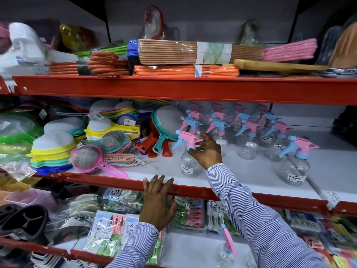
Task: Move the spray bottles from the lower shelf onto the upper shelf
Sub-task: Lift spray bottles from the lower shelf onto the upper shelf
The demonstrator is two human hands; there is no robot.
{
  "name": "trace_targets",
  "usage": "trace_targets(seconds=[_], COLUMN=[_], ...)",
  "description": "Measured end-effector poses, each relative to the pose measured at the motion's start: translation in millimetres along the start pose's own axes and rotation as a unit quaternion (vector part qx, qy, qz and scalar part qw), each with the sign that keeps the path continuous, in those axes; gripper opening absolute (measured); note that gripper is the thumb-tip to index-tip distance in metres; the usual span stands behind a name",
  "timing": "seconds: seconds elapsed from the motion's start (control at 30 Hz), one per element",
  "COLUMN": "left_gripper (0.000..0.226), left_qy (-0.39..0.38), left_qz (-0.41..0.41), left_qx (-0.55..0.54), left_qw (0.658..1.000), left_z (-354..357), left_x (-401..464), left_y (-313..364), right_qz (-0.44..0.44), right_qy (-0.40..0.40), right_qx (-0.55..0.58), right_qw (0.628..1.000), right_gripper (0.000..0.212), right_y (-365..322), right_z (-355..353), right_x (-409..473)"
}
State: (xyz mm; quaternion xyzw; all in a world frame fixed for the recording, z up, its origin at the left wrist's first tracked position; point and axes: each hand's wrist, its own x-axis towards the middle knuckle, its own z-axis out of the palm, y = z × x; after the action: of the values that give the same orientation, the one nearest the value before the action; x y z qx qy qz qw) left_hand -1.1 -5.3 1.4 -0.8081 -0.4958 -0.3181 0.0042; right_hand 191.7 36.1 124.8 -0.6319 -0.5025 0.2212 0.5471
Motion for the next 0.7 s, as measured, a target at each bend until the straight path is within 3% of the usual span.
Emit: trace_targets(seconds=[0.27, 0.37, 0.5, 0.63, 0.7], left_gripper=[0.068, 0.074, 0.072, 0.067, 0.061], left_qy=[-0.001, 0.013, -0.006, -0.020, -0.005], left_qz=[-0.016, -0.024, 0.053, 0.057, 0.044], left_qx=[0.044, 0.054, 0.020, -0.004, -0.019], left_qw=[0.999, 0.998, 0.998, 0.998, 0.999], left_z=[2.8, 6.2, 20.6, 37.2, 39.9], left_x=[-0.5, -0.6, 2.5, 5.7, 6.1], left_y=[7.8, 23.6, 55.3, 79.2, 80.5], right_qz=[-0.052, -0.094, -0.081, 0.036, 0.077], right_qy=[0.017, 0.073, 0.146, 0.057, -0.011], right_qx=[-0.033, -0.028, -0.021, -0.183, -0.250], right_qw=[0.998, 0.993, 0.986, 0.981, 0.965], right_gripper=[0.084, 0.065, 0.020, 0.008, 0.020], right_y=[2.7, 13.3, 62.2, 146.6, 180.0], right_z=[-17.9, -47.8, -82.5, -86.5, -77.7], right_x=[-18.7, -56.1, -122.3, -156.9, -161.7])
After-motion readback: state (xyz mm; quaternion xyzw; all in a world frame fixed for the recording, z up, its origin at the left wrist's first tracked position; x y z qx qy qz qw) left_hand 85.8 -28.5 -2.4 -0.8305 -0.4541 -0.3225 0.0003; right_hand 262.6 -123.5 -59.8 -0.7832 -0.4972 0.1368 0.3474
